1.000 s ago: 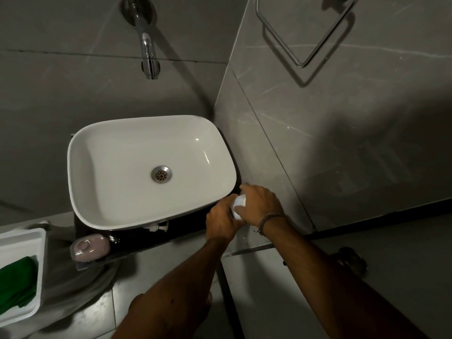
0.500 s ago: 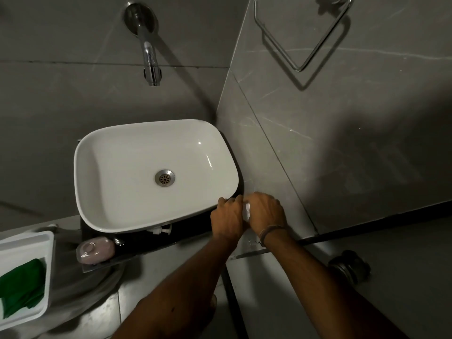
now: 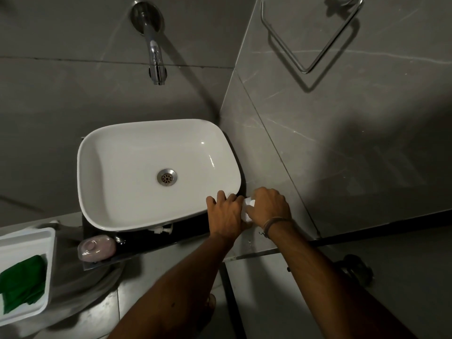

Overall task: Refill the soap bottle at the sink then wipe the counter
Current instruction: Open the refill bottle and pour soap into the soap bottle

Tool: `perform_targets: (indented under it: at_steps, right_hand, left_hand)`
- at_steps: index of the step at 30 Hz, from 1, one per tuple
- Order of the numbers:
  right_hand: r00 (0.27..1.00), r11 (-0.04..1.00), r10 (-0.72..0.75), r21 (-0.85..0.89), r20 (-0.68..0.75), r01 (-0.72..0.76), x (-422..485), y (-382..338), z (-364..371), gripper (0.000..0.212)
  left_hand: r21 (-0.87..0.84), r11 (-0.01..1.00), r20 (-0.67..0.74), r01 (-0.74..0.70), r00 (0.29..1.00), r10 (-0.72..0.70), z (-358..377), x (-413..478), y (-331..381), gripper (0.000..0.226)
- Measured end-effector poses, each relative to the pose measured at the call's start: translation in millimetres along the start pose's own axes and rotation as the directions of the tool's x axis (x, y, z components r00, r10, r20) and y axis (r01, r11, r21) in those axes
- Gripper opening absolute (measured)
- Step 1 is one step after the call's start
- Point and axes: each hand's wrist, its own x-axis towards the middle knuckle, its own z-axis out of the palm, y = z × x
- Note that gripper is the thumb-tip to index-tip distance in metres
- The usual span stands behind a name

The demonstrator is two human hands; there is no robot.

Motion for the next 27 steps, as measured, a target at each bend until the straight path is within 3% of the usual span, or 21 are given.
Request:
perform_targets:
  at_steps: [2, 5, 9, 13, 15, 18, 22, 25, 27]
  right_hand:
    - [0.999, 0.999, -0.028, 0.037, -0.029, 0.029, -2.3, -2.6, 0.8, 0.032]
    - [0.999, 0.998, 0.026, 0.064, -0.021, -0.025, -4.0, -1.9, 1.4, 0.05]
    - [0.999, 0.994, -0.03, 0.104, -0.036, 0.034, -3.2, -0.8, 3.7, 0.03]
    - [1.0, 0.996, 0.014, 0.088, 0.004, -0.014, -3.6, 1.6, 4.6, 0.061]
    - [0.998, 0.999, 0.049, 0.005, 0.026, -0.049, -3.6, 1.0, 3.8, 0.048]
    - [0.996, 0.999, 0.002, -0.042, -0.091, -0.006, -10.2, -2.5, -1.5, 0.029]
    - [0.956, 0.994, -0.007, 0.103, -0.293, 0.039, -31.0, 5.6, -9.1, 0.03]
    - [0.94, 0.941, 0.071, 0.334, -0.332, 0.047, -49.8, 16.9, -5.3, 0.028]
    - [0.922, 0.915, 0.115, 0.4, -0.369, 0.046, -67.2, 24.2, 5.5, 0.018]
  left_hand:
    - [-0.009, 1.0, 0.004, 0.001, 1.0, -0.001, -0.3, 1.1, -0.2, 0.061]
    - [-0.007, 1.0, 0.02, 0.001, 1.0, 0.0, -0.7, 0.6, -1.4, 0.059]
    - [-0.023, 1.0, 0.02, 0.011, 1.0, -0.01, -1.6, 0.8, -1.0, 0.063]
    - [-0.033, 0.999, 0.028, 0.011, 1.0, -0.01, -1.5, 0.9, -1.3, 0.066]
    - [-0.033, 0.999, 0.027, 0.014, 1.0, -0.013, -2.0, -0.2, -1.5, 0.066]
    - [-0.038, 0.999, 0.027, 0.018, 0.999, -0.017, -2.4, 1.4, -0.2, 0.066]
    - [-0.037, 0.999, 0.003, -0.005, 1.0, 0.005, -1.2, 4.9, -0.6, 0.062]
    - [-0.069, 0.997, -0.028, -0.022, 0.999, 0.021, 0.1, 11.5, 1.4, 0.06]
    - [-0.089, 0.995, -0.046, -0.034, 0.998, 0.03, 0.2, 17.3, 2.3, 0.064]
